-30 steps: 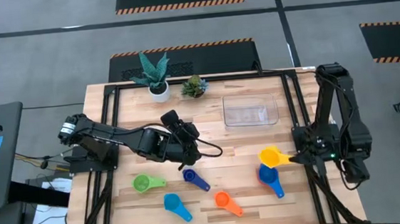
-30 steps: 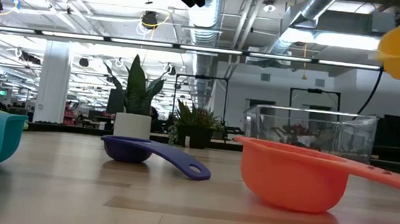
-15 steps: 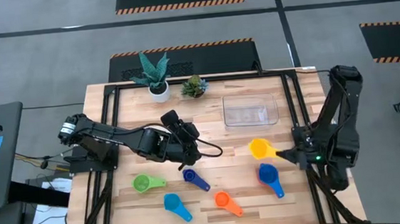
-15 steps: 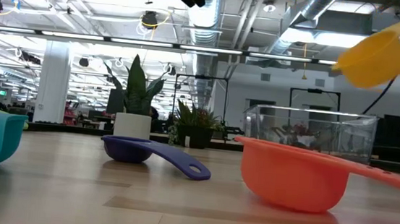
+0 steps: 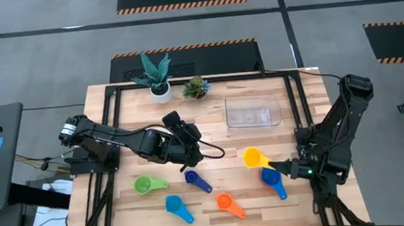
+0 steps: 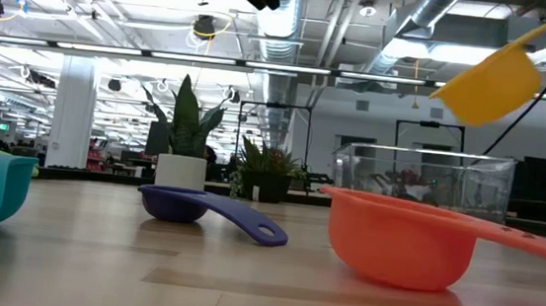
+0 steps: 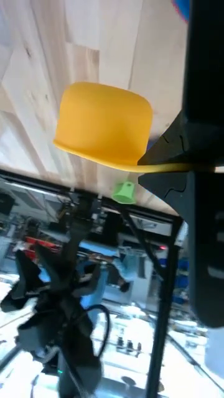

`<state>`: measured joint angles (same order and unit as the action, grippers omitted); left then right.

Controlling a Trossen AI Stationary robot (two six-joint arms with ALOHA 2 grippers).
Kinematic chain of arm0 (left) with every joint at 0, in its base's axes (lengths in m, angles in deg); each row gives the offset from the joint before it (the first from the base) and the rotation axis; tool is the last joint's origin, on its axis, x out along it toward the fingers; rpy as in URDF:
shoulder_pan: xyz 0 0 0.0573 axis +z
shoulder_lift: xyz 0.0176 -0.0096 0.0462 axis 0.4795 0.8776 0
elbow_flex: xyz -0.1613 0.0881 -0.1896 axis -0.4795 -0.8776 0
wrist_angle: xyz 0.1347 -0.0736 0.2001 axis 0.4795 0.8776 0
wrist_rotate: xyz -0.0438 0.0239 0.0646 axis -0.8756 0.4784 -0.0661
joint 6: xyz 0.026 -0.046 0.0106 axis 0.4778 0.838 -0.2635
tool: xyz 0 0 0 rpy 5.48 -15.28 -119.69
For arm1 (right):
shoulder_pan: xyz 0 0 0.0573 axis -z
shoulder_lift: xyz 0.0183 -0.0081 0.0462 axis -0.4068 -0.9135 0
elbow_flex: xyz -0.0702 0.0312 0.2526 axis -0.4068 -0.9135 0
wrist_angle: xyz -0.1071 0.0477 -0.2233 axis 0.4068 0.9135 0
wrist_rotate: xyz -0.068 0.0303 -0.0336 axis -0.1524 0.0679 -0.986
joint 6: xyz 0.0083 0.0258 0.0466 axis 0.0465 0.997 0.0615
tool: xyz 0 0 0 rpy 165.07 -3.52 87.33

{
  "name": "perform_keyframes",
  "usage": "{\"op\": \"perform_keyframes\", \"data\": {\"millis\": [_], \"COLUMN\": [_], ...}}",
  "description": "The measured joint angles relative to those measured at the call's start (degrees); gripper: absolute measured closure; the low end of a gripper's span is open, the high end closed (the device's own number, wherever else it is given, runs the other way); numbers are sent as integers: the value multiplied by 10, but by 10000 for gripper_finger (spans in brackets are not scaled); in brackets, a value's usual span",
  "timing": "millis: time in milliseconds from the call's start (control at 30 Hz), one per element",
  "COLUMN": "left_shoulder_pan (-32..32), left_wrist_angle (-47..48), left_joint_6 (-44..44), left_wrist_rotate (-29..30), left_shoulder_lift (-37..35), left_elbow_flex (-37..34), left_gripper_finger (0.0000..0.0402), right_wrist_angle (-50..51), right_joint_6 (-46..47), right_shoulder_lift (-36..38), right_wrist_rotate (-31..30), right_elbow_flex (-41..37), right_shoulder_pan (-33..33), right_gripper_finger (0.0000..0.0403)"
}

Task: Nest measuring cups in basket
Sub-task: Stack the yellow nest measuring cup on the blue nest measuring cup

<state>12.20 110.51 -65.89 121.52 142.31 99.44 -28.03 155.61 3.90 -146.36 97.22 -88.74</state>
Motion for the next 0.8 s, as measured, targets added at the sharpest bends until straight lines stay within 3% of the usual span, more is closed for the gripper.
{"op": "perform_keyframes", "data": {"millis": [267, 500, 633, 800], "left_shoulder_pan": [0, 0, 0, 0], "left_wrist_angle": [1, -1, -71, -238], "left_joint_6": [-19, -19, -54, -165], "left_wrist_rotate": [-16, -26, -38, -97], "left_shoulder_lift": [0, 1, 3, 4], "left_elbow_flex": [0, 0, -33, -91], "left_gripper_finger": [216, 216, 216, 216], "right_wrist_angle": [-90, -130, -130, -130], "right_joint_6": [-2, -2, -4, -16], "right_shoulder_lift": [-59, -92, -93, -88], "right_wrist_rotate": [-4, -47, -70, -87], "right_elbow_flex": [0, 0, 0, 0], "right_shoulder_pan": [18, 23, 27, 21], "right_gripper_finger": [398, 398, 398, 398]}}
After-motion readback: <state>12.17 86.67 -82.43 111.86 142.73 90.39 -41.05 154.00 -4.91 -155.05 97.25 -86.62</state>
